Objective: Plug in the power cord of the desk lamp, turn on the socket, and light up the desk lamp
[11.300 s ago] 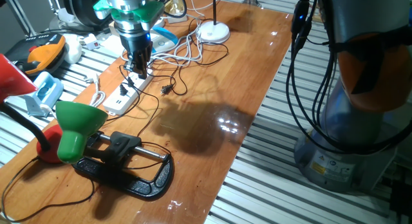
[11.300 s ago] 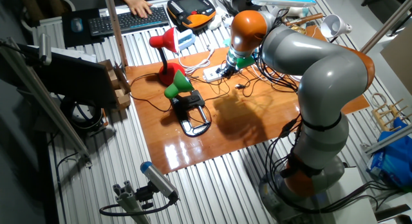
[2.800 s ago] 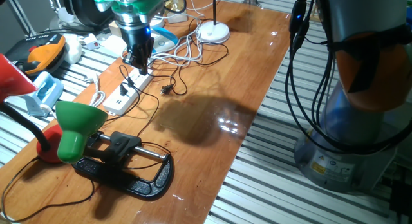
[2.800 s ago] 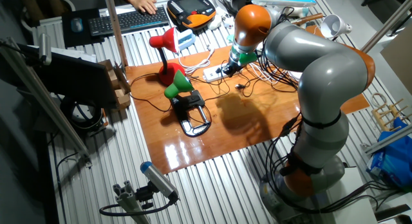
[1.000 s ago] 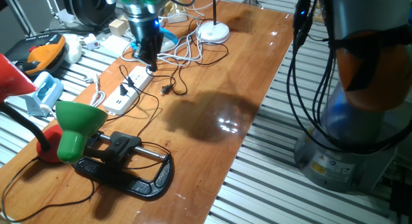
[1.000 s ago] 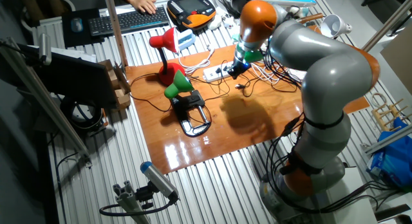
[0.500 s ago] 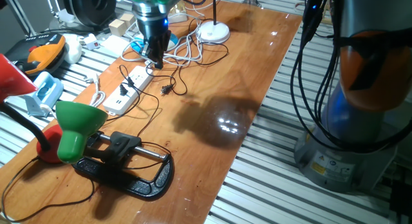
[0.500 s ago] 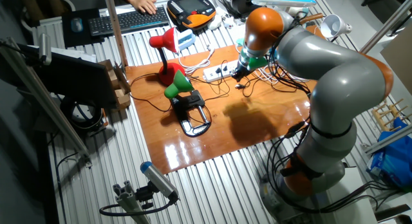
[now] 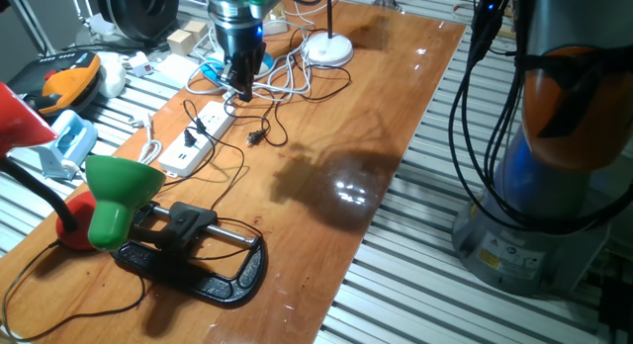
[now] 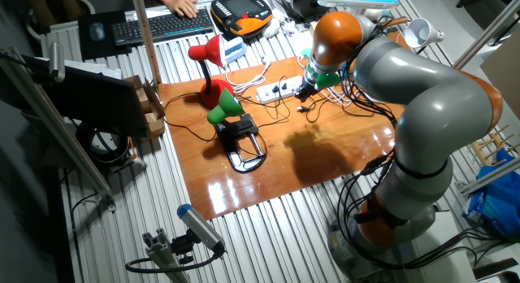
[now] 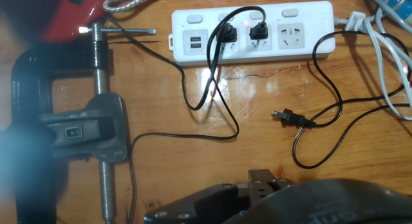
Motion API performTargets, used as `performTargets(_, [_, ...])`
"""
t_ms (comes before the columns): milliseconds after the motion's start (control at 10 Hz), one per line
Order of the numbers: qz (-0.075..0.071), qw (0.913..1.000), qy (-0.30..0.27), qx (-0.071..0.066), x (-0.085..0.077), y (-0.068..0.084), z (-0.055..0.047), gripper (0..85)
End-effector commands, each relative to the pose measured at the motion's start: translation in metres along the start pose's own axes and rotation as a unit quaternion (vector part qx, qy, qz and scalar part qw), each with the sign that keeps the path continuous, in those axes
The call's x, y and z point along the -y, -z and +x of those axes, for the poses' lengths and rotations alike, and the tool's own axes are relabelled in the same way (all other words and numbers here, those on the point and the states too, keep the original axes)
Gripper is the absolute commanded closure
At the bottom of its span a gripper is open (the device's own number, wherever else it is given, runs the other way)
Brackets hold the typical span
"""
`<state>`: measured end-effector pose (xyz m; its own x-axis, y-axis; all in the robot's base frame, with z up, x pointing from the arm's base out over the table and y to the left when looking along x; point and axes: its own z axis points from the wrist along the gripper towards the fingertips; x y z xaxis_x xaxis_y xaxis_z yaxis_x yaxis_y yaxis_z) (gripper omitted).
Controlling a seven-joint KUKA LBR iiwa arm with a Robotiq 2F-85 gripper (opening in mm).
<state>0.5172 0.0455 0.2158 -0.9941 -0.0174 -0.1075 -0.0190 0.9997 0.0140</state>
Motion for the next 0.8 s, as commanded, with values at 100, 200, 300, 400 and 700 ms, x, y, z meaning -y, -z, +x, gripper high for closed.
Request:
performTargets(100, [-0.001,1.0000,-0.003,-0.001,-0.0005,-0.0002,0.0000,85.0])
performTargets(200, [-0.001,1.0000,-0.003,-0.002,-0.0005,-0.0001,0.0000,85.0])
performTargets(300, [-0.001,1.0000,-0.003,-0.002,-0.0005,-0.0001,0.0000,85.0])
performTargets(400, [0.000,1.0000,-0.003,-0.001,-0.0005,-0.0001,-0.0002,85.0])
performTargets(700, [0.000,1.0000,-0.003,-0.003,-0.0021,-0.0019,-0.0014,85.0])
